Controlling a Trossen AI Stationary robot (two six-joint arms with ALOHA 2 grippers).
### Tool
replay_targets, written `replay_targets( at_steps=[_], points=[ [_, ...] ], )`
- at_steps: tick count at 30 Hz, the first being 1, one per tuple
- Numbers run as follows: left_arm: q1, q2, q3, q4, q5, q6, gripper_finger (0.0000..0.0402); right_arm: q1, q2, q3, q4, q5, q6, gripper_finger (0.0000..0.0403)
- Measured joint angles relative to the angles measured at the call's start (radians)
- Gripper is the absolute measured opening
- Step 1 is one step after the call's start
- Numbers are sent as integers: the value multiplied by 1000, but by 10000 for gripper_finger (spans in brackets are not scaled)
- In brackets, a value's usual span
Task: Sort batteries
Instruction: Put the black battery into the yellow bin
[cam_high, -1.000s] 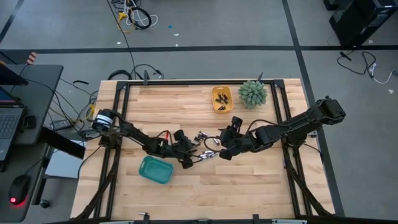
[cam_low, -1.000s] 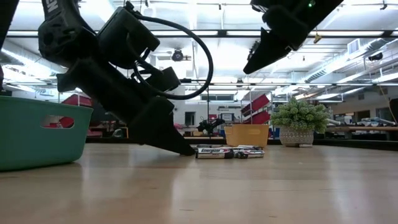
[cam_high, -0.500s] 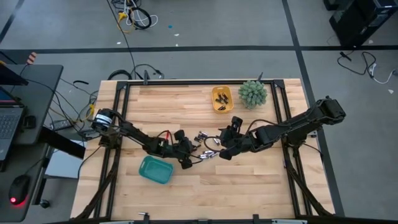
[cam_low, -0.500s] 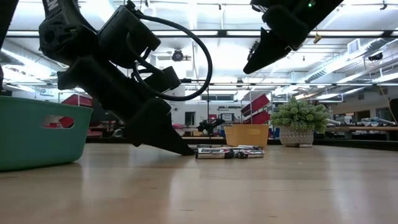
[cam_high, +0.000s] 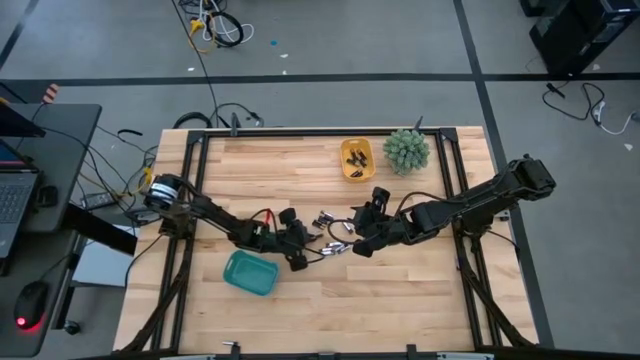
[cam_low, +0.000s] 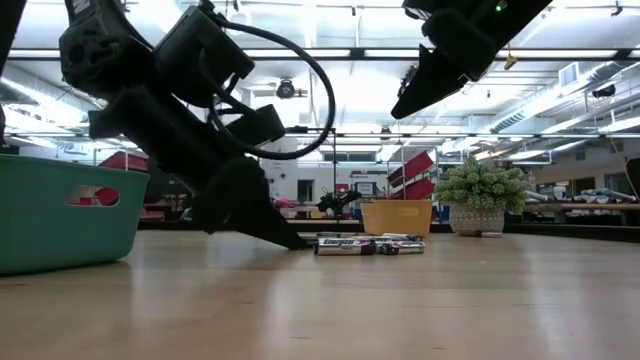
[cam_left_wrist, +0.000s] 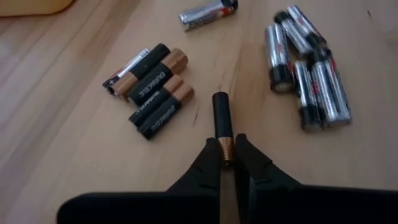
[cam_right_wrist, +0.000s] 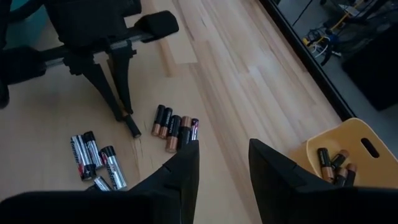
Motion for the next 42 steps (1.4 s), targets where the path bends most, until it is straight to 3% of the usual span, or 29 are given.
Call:
replay_targets(
  at_steps=[8,12,20,24,33,42],
  points=[
    [2,-81,-1,-35,10,59,7,-2,0,-16,78,-1,-35,125],
    [2,-117,-1,-43,10,81,6,-2,-1,-121,332,-65,-142,125],
    [2,-219,1,-23,8,167,6,-1,0,-372,1008,-223,-359,125],
    [2,-278,1,44,12,235,6,0,0,-444,1198,-252,-405,125],
    [2,-286,4,304,64,402,6,-2,0,-439,1214,-249,-416,125],
    [13,-284,3,307,63,425,6,-3,0,-434,1250,-245,-441,125]
  ],
)
